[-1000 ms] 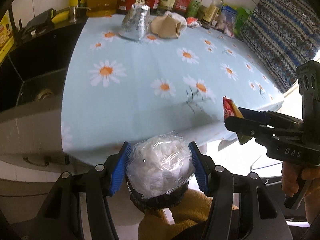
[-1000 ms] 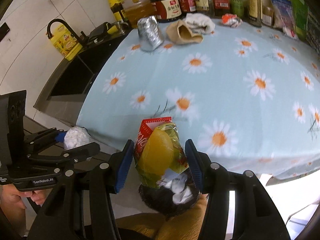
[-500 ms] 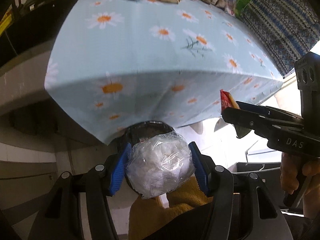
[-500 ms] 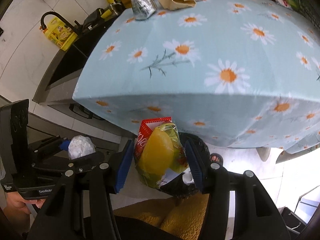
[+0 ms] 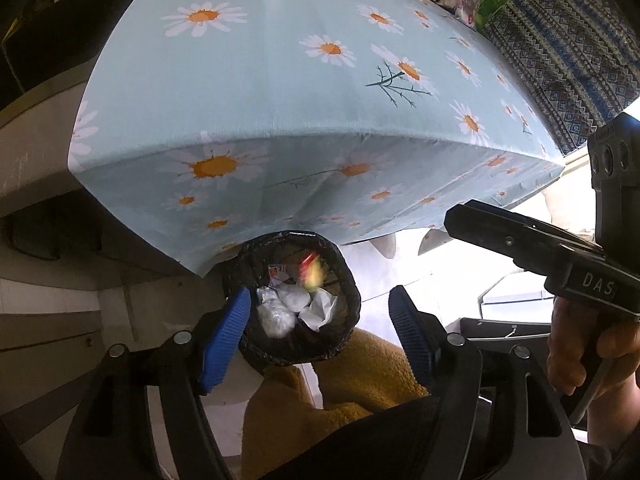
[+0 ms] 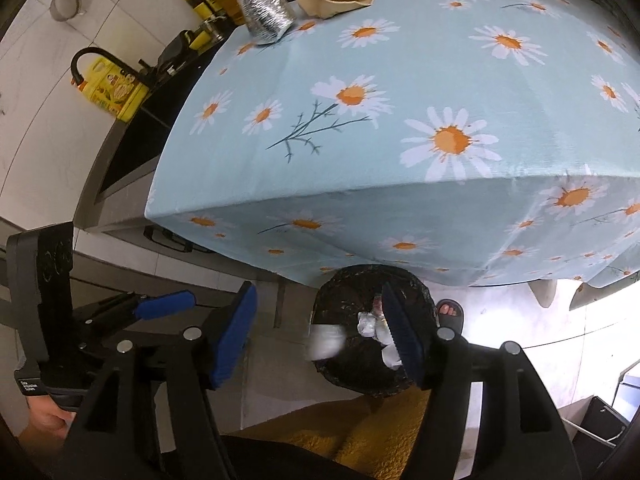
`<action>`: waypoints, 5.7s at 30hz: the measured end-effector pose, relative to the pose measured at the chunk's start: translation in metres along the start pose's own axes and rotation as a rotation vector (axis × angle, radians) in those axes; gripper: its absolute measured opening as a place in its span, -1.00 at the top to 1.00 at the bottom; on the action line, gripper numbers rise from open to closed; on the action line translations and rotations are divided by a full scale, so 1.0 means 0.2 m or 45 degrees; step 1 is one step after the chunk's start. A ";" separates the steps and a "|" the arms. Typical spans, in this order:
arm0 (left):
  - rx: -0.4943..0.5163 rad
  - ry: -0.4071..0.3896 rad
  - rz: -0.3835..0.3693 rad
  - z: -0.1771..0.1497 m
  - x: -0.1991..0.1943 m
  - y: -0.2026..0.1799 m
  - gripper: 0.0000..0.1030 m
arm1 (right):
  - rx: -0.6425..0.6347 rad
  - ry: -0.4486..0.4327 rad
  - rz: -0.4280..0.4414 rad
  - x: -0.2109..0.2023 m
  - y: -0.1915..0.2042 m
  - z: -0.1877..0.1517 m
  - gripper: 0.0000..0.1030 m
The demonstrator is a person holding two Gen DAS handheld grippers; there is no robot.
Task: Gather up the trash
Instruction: 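Open both grippers over the black bin and raise them back, then grasp the foil-wrapped cup with the left gripper, then grasp the tan paper bag with the right gripper while the left holds the foil cup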
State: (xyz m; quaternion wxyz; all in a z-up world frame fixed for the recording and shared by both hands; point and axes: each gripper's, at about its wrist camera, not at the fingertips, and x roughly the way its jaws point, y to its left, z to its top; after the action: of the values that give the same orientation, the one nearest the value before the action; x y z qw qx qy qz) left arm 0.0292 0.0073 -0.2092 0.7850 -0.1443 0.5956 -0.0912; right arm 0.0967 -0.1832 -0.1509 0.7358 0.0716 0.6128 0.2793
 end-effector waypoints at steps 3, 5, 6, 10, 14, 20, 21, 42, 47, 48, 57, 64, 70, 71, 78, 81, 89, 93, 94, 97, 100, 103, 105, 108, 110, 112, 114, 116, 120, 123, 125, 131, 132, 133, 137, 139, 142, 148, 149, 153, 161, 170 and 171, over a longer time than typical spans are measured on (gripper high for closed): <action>0.007 -0.001 -0.005 0.02 -0.01 -0.01 -0.35 | 0.008 -0.006 -0.004 -0.01 -0.01 0.01 -0.26; 0.017 -0.001 0.000 0.02 -0.01 -0.01 -0.35 | 0.014 -0.019 0.001 -0.02 -0.02 0.01 -0.26; 0.020 0.002 -0.001 0.03 -0.01 -0.02 -0.35 | 0.019 -0.028 0.006 -0.03 -0.03 0.02 -0.26; 0.045 -0.006 0.007 0.05 -0.05 -0.05 -0.35 | 0.034 -0.059 0.017 -0.06 -0.04 0.03 -0.26; 0.070 -0.031 0.015 0.07 -0.12 -0.07 -0.35 | 0.041 -0.086 0.031 -0.11 -0.05 0.06 -0.26; 0.082 -0.099 0.038 0.15 -0.24 -0.09 -0.35 | 0.020 -0.145 0.047 -0.20 -0.04 0.13 -0.29; 0.083 -0.109 0.044 0.17 -0.26 -0.09 -0.35 | 0.017 -0.149 0.049 -0.20 -0.04 0.15 -0.29; 0.053 -0.331 0.170 0.73 -0.41 -0.14 -0.48 | -0.043 -0.196 0.070 -0.29 -0.21 0.54 -0.55; 0.034 -0.343 0.200 0.89 -0.37 -0.15 -0.53 | -0.035 -0.187 0.069 -0.29 -0.30 0.64 -0.56; 0.036 -0.346 0.206 0.92 -0.36 -0.15 -0.53 | -0.036 -0.186 0.071 -0.29 -0.31 0.65 -0.56; 0.004 -0.344 0.335 1.21 -0.23 -0.08 -0.53 | -0.075 -0.213 0.063 -0.29 -0.41 0.79 -0.63; -0.017 -0.285 0.365 1.36 -0.10 -0.01 -0.53 | -0.075 -0.173 0.085 -0.23 -0.46 0.81 -0.63; 0.029 -0.264 0.416 1.48 -0.03 0.01 -0.53 | -0.066 -0.136 0.104 -0.19 -0.51 0.82 -0.63; 0.036 -0.260 0.428 1.51 -0.01 0.02 -0.53 | -0.067 -0.134 0.104 -0.18 -0.52 0.82 -0.63; 0.084 -0.275 0.482 1.59 0.07 0.04 -0.51 | -0.041 -0.133 0.099 -0.17 -0.60 0.86 -0.63; 0.093 -0.269 0.477 1.60 0.09 0.03 -0.21 | -0.039 -0.136 0.102 -0.18 -0.63 0.88 -0.63; 0.107 -0.277 0.506 1.61 0.11 0.02 -0.14 | -0.072 -0.125 0.102 -0.16 -0.62 0.92 -0.63; 0.086 -0.282 0.512 1.60 0.08 0.04 -0.13 | -0.080 -0.126 0.112 -0.16 -0.60 0.95 -0.63; 0.079 -0.283 0.510 1.59 0.07 0.05 -0.13 | -0.093 -0.128 0.112 -0.16 -0.59 0.96 -0.63; 0.070 -0.302 0.507 1.58 0.04 0.05 -0.13 | -0.121 -0.125 0.111 -0.16 -0.57 0.99 -0.63; 0.060 -0.326 0.499 1.54 -0.01 0.04 -0.13 | -0.166 -0.114 0.109 -0.14 -0.54 1.03 -0.63; 0.040 -0.342 0.477 1.48 -0.06 0.03 -0.13 | -0.245 -0.099 0.098 -0.11 -0.48 1.08 -0.66; 0.028 -0.354 0.469 1.43 -0.09 0.03 -0.13 | -0.294 -0.091 0.094 -0.09 -0.44 1.11 -0.66; -0.006 -0.373 0.444 1.33 -0.14 0.03 -0.13 | -0.341 -0.074 0.123 -0.05 -0.39 1.17 -0.66; -0.036 -0.387 0.422 1.25 -0.18 0.03 -0.13 | -0.374 -0.072 0.134 -0.02 -0.35 1.21 -0.67; -0.056 -0.399 0.417 1.18 -0.20 0.02 -0.13 | -0.445 -0.083 0.160 0.00 -0.29 1.26 -0.67; -0.073 -0.411 0.413 1.13 -0.22 0.01 -0.13 | -0.480 -0.076 0.159 0.04 -0.24 1.30 -0.68; -0.098 -0.425 0.415 1.07 -0.25 0.01 -0.13 | -0.486 -0.050 0.169 0.07 -0.21 1.34 -0.68; -0.187 -0.456 0.386 0.97 -0.30 0.04 -0.13 | -0.451 0.010 0.224 0.14 -0.17 1.43 -0.72; -0.235 -0.481 0.383 0.89 -0.34 0.06 -0.13 | -0.460 0.022 0.220 0.18 -0.14 1.47 -0.72; -0.268 -0.481 0.384 0.85 -0.35 0.07 -0.13 | -0.463 0.050 0.217 0.22 -0.12 1.51 -0.72; -0.375 -0.484 0.396 0.74 -0.34 0.14 -0.13 | -0.473 0.111 0.204 0.36 -0.09 1.57 -0.72; -0.391 -0.481 0.393 0.73 -0.34 0.15 -0.13 | -0.476 0.111 0.200 0.37 -0.09 1.57 -0.72; -0.404 -0.480 0.391 0.71 -0.33 0.15 -0.13 | -0.478 0.111 0.188 0.39 -0.09 1.58 -0.72; -0.429 -0.486 0.398 0.66 -0.34 0.16 -0.13 | -0.461 0.112 0.181 0.42 -0.09 1.59 -0.72; -0.452 -0.488 0.389 0.64 -0.34 0.16 -0.13 | -0.476 0.117 0.178 0.44 -0.07 1.59 -0.71; -0.479 -0.493 0.370 0.62 -0.34 0.16 -0.13 | -0.503 0.117 0.128 0.46 -0.05 1.58 -0.46; -0.481 -0.488 0.349 0.58 -0.33 0.16 -0.13 | -0.529 0.087 0.096 0.44 -0.01 1.55 -0.19; -0.477 -0.487 0.348 0.58 -0.33 0.16 -0.13 | -0.533 0.088 0.095 0.43 -0.01 1.54 -0.10; -0.472 -0.492 0.332 0.55 -0.34 0.17 -0.13 | -0.545 0.063 0.078 0.41 0.01 1.51 -0.04; -0.416 -0.500 0.305 0.52 -0.37 0.20 -0.13 | -0.623 0.009 -0.002 0.37 0.10 1.40 0.55; -0.384 -0.507 0.255 0.46 -0.42 0.25 -0.13 | -0.587 -0.037 -0.012 0.26 0.15 1.30 0.63; -0.382 -0.505 0.242 0.46 -0.42 0.26 -0.13 | -0.582 -0.043 -0.013 0.24 0.16 1.28 0.63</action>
State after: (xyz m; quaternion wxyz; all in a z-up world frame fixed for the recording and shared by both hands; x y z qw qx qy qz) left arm 0.0929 0.0933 -0.1279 0.8612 -0.2175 0.4479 0.1021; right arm 0.3322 -0.0725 -0.1170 0.7445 -0.0953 0.5215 0.4058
